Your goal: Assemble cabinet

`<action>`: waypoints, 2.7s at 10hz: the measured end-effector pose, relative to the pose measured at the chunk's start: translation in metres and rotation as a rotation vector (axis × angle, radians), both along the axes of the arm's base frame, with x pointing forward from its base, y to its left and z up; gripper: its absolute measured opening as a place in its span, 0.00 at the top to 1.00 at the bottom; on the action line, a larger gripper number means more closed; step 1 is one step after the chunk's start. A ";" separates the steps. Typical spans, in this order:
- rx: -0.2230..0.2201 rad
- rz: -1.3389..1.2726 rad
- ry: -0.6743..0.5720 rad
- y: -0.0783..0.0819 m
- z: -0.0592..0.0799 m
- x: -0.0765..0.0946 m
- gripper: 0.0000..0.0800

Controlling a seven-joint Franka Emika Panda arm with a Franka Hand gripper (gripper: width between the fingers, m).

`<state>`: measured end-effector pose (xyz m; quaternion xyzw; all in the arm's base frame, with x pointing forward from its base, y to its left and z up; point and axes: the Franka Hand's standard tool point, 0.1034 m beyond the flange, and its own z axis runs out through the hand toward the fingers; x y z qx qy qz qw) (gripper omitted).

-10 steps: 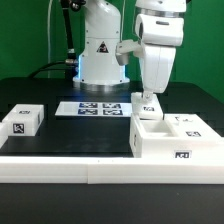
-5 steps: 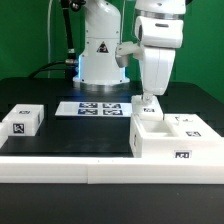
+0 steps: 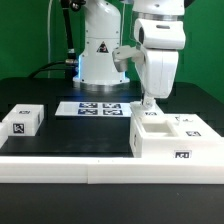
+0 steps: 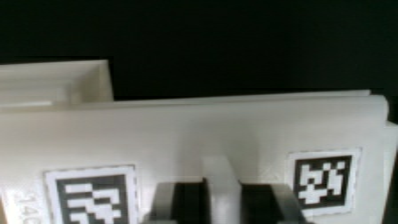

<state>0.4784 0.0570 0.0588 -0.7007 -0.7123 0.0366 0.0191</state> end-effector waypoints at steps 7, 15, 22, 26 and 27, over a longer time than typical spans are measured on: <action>0.014 0.001 -0.041 -0.001 0.003 0.024 0.91; 0.043 -0.017 -0.118 0.003 0.003 0.086 0.91; 0.044 -0.030 -0.122 0.003 0.003 0.098 0.91; 0.044 -0.030 -0.121 0.003 0.002 0.098 0.33; 0.044 -0.030 -0.121 0.003 0.002 0.097 0.16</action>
Offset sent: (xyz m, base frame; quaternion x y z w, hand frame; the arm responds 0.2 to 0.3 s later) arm 0.0000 0.0000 0.0000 0.0000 0.0000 0.0000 1.0000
